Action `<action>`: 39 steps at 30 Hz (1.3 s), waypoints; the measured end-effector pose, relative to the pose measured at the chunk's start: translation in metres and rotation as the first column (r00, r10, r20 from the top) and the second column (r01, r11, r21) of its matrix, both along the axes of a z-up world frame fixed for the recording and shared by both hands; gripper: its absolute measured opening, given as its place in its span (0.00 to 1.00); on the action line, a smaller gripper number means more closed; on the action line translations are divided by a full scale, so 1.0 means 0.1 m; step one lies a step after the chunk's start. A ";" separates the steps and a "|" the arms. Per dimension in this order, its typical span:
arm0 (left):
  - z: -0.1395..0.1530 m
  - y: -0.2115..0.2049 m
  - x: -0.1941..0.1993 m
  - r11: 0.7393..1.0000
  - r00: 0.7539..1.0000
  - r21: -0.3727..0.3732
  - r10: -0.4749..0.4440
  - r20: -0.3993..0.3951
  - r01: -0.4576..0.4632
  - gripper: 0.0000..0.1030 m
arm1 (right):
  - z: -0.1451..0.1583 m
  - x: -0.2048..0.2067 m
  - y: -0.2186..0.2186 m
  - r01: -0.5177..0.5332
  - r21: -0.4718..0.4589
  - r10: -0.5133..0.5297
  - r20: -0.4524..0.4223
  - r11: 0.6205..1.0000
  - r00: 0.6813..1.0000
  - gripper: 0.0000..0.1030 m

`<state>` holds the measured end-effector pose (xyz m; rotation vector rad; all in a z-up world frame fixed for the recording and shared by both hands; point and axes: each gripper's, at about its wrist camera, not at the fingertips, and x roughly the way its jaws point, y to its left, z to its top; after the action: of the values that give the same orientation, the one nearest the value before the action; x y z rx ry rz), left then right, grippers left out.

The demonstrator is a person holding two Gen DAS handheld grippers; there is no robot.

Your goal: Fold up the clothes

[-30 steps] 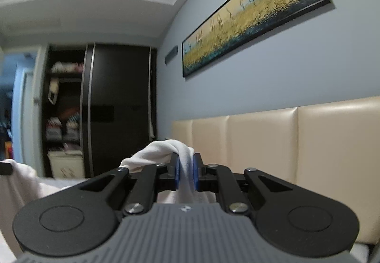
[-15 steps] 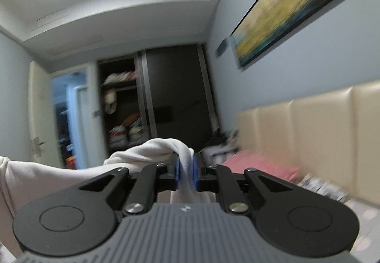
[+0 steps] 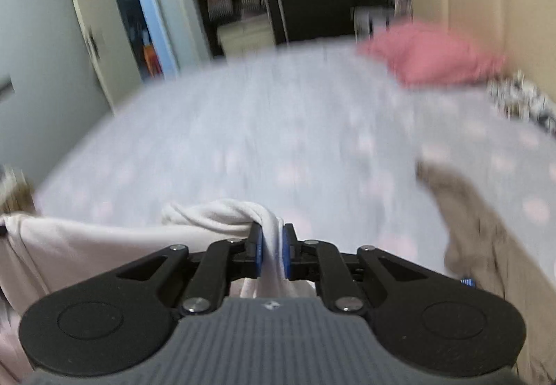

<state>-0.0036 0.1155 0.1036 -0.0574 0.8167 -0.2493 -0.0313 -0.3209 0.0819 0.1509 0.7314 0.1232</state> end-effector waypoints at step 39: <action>-1.04 -0.44 0.09 0.989 0.941 0.104 -0.068 -0.332 0.108 0.40 | -0.70 0.00 0.78 -0.393 -0.220 0.337 -0.251 0.893 0.907 0.48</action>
<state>0.0059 0.0711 -0.0002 0.0533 1.1669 -0.2786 -0.0315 -0.2425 0.0120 -0.2403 0.9731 0.3733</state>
